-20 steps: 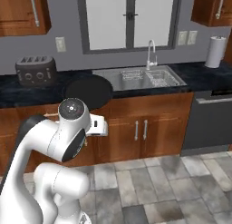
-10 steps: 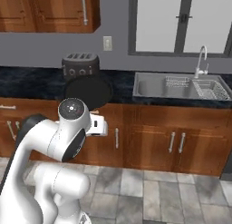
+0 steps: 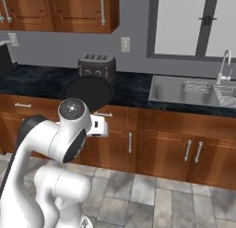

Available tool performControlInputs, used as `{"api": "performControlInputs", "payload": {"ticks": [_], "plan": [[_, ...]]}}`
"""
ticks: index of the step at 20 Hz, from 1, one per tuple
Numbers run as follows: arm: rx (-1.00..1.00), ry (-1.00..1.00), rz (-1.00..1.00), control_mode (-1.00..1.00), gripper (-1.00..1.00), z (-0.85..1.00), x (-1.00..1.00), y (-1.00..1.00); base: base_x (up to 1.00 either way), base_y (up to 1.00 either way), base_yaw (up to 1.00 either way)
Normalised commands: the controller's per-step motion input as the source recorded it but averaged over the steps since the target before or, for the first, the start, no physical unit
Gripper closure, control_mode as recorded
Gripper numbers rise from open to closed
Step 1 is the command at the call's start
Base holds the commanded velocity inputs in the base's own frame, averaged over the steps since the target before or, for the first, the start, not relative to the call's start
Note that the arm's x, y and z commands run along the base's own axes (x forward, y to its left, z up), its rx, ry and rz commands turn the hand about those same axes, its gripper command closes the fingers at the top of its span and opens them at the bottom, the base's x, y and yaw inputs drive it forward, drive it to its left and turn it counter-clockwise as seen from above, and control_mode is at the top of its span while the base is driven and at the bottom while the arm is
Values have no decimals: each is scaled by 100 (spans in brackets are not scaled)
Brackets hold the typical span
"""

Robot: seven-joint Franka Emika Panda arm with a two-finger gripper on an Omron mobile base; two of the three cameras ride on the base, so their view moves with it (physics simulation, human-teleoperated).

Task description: Move the pot and pan from the stove into the sink.

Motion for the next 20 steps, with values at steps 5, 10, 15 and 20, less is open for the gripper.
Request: {"api": "performControlInputs", "payload": {"ticks": [5,10,15,20], "plan": [[0,0,0,100,100,0,0,0,6,-60,1],[0,0,0,100,100,0,0,0,11,-94,3],[0,0,0,100,100,0,0,0,12,-93,4],[0,0,0,100,100,0,0,0,13,-94,4]]}}
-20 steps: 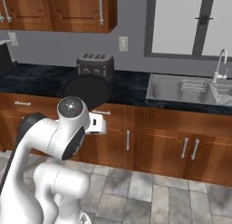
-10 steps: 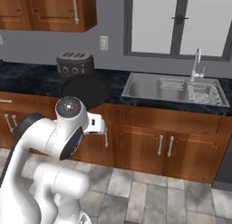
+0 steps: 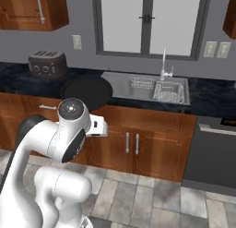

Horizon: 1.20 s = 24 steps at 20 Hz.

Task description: Move the pot and pan from the stove into the sink.

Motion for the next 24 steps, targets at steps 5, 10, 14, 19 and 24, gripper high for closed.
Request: {"api": "performControlInputs", "payload": {"ticks": [5,10,14,19,24], "plan": [[0,0,0,100,100,0,0,0,8,-78,2],[0,0,0,100,100,0,0,0,1,0,0],[0,0,0,100,100,0,0,0,38,0,0],[0,0,0,100,100,0,0,0,71,0,0],[0,0,0,100,100,0,0,0,80,0,0]]}}
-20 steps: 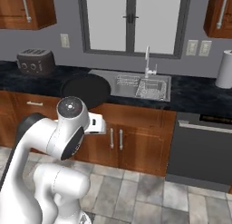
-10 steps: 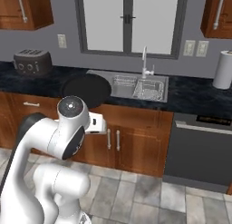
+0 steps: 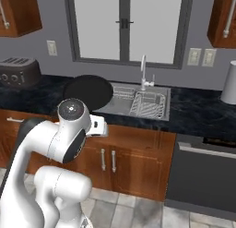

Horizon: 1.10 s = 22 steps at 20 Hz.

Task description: Move the pot and pan from the stove into the sink.

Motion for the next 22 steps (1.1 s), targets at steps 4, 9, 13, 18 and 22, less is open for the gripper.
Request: {"api": "performControlInputs", "payload": {"ticks": [4,9,13,18,22], "plan": [[0,0,0,100,100,0,0,0,82,0,0],[0,0,0,100,100,0,0,0,73,0,0],[0,0,0,100,100,0,0,0,34,0,0],[0,0,0,-100,100,0,5,1,0,0,0],[0,0,-4,-100,100,-4,52,30,0,0,0]]}}
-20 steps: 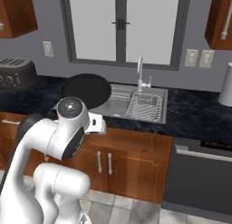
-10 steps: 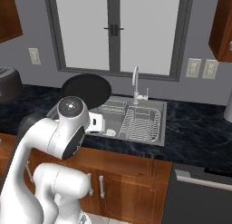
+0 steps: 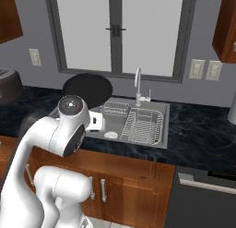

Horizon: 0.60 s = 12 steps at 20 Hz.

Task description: Move the pot and pan from the stove into the sink.

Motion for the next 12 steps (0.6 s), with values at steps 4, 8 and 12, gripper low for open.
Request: {"api": "performControlInputs", "payload": {"ticks": [4,8,12], "plan": [[0,0,-4,-100,100,-6,56,38,0,0,0],[0,0,-2,-100,100,-5,48,24,0,0,0],[0,0,-1,-100,100,-3,36,14,0,0,0]]}}
